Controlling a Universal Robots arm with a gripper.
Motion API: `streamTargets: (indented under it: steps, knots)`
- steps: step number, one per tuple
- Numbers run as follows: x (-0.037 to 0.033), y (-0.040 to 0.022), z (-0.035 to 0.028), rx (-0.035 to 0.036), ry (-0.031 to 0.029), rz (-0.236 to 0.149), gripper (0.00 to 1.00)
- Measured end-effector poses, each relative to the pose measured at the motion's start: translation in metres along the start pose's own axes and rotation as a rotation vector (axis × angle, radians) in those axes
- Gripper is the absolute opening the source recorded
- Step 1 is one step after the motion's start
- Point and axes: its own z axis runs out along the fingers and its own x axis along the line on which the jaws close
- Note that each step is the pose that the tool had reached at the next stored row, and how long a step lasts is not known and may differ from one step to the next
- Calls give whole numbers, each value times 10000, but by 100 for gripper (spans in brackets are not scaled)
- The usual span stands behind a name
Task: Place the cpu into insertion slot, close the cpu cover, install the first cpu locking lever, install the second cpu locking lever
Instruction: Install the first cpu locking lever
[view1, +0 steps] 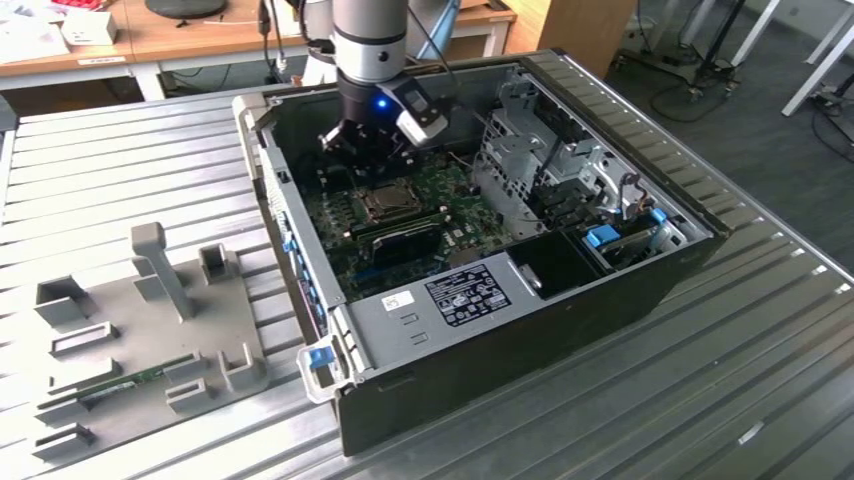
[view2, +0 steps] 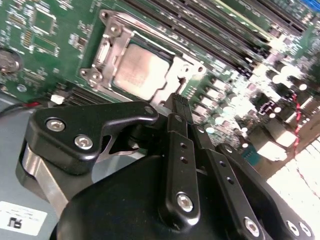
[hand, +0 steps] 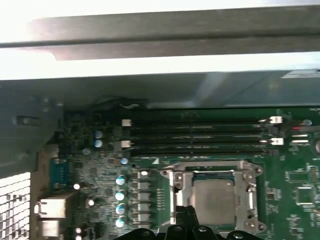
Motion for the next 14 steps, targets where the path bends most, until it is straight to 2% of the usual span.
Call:
streamTargets:
  steps: [9,14]
  knots:
    - [155,-5,-3,1,0,0,11]
    - [176,-5,-3,1,1,-1,11]
